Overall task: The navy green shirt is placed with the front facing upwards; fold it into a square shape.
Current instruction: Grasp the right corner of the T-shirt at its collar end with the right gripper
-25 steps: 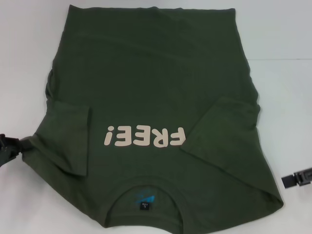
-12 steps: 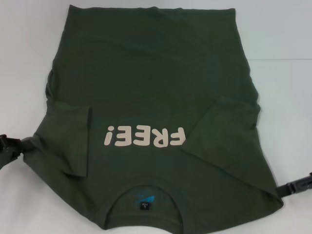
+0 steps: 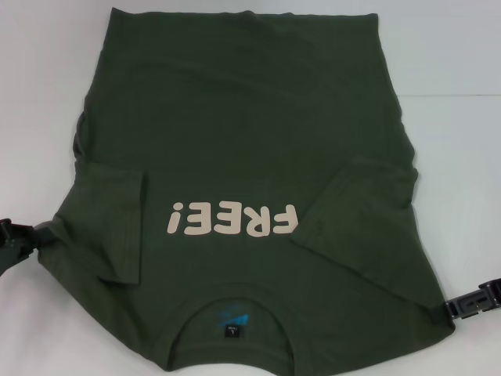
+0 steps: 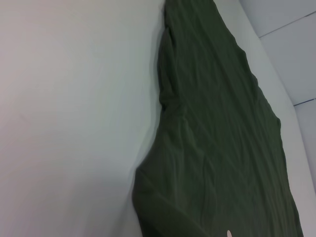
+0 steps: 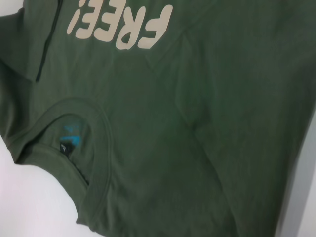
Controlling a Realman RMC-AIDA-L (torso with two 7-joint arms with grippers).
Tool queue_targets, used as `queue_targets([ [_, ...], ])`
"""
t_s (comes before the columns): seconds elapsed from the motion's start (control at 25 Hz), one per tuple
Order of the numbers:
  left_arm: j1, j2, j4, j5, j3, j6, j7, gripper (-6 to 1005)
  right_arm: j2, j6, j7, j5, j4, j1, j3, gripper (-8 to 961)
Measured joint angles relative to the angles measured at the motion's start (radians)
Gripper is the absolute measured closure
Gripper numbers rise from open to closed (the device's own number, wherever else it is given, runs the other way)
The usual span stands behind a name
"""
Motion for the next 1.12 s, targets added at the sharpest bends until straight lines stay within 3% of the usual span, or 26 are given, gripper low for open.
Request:
queue_targets([
  [1.12,0.001,-0.002,-0.002,0.000,-0.006,-0.012,-0.002,993,0.012,0.029,0.033,-0.003,-0.010,0.027,-0.064,81],
])
